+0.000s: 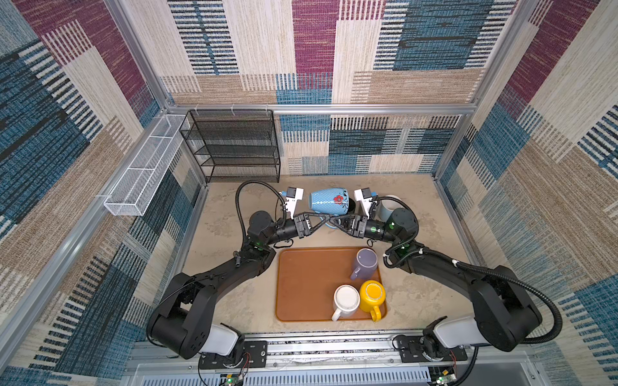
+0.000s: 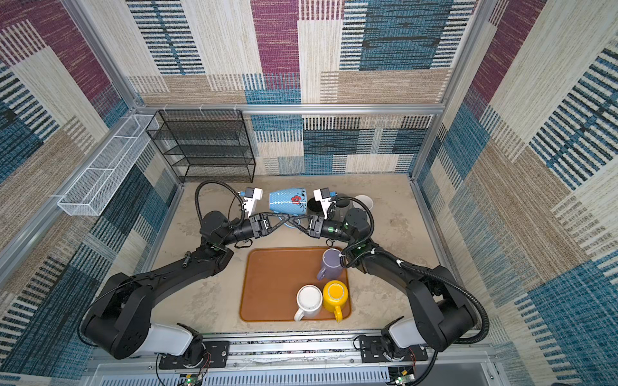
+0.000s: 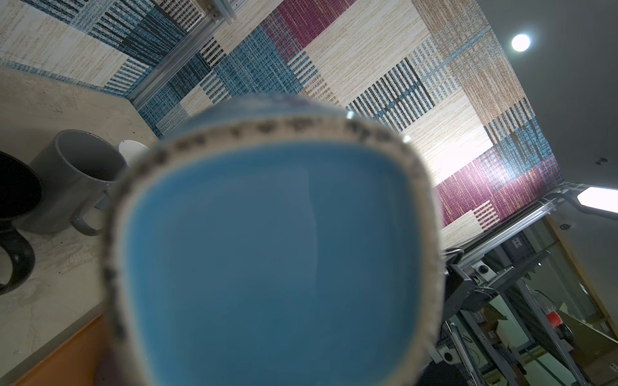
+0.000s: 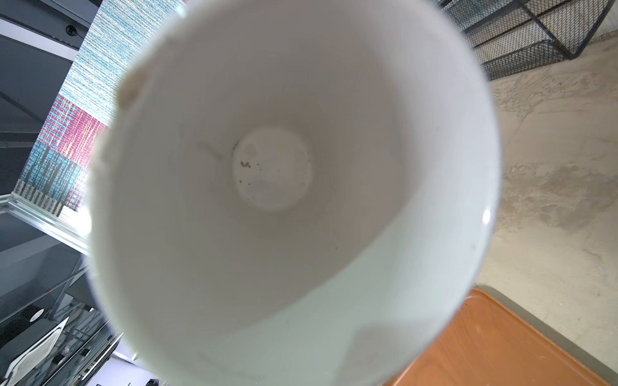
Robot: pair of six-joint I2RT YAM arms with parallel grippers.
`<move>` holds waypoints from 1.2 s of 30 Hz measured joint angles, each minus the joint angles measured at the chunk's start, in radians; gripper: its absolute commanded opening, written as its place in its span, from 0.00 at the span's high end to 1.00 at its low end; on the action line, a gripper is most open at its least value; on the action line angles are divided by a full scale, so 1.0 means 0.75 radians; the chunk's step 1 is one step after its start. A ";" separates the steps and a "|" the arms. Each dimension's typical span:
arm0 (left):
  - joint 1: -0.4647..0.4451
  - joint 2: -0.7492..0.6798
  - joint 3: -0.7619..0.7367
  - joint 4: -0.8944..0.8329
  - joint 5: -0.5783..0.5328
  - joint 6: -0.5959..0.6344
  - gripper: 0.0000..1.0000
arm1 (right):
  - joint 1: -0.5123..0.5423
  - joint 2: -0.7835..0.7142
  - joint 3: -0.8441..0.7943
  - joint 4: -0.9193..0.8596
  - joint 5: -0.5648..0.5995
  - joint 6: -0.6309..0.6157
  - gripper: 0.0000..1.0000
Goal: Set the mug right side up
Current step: 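Grasp the light blue mug with the right gripper and open the left gripper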
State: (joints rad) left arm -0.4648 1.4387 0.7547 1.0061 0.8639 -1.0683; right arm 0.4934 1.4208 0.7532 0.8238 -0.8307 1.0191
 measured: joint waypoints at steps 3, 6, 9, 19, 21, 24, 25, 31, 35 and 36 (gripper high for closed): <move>0.000 -0.005 0.006 -0.013 -0.001 0.001 1.00 | 0.000 -0.010 0.011 -0.033 0.002 -0.010 1.00; 0.001 -0.010 0.021 -0.048 -0.001 0.004 0.99 | 0.000 -0.018 0.027 -0.075 0.005 -0.026 1.00; 0.003 -0.014 0.028 -0.071 -0.006 0.008 0.80 | 0.000 -0.020 0.051 -0.132 0.007 -0.050 1.00; 0.000 -0.051 0.028 -0.190 -0.013 0.083 0.71 | 0.002 -0.037 0.071 -0.256 0.027 -0.066 1.00; 0.000 -0.072 0.026 -0.217 -0.020 0.096 0.71 | 0.002 -0.043 0.081 -0.280 0.026 -0.078 1.00; 0.000 -0.110 0.019 -0.275 -0.027 0.125 0.70 | -0.005 -0.057 0.100 -0.316 0.032 -0.108 1.00; 0.000 -0.122 0.018 -0.298 -0.027 0.143 0.70 | -0.010 -0.064 0.107 -0.333 0.040 -0.115 1.00; 0.002 -0.170 0.018 -0.407 -0.059 0.221 0.68 | -0.053 -0.093 0.151 -0.455 0.076 -0.185 1.00; 0.003 -0.180 0.026 -0.474 -0.069 0.256 0.68 | -0.099 -0.126 0.176 -0.553 0.093 -0.242 1.00; 0.003 -0.182 0.027 -0.488 -0.072 0.266 0.68 | -0.113 -0.135 0.189 -0.587 0.096 -0.258 1.00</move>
State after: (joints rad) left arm -0.4625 1.3022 0.7750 0.6399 0.8101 -0.8688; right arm 0.4084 1.3197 0.8951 0.3836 -0.7589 0.8257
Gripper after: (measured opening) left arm 0.317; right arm 0.184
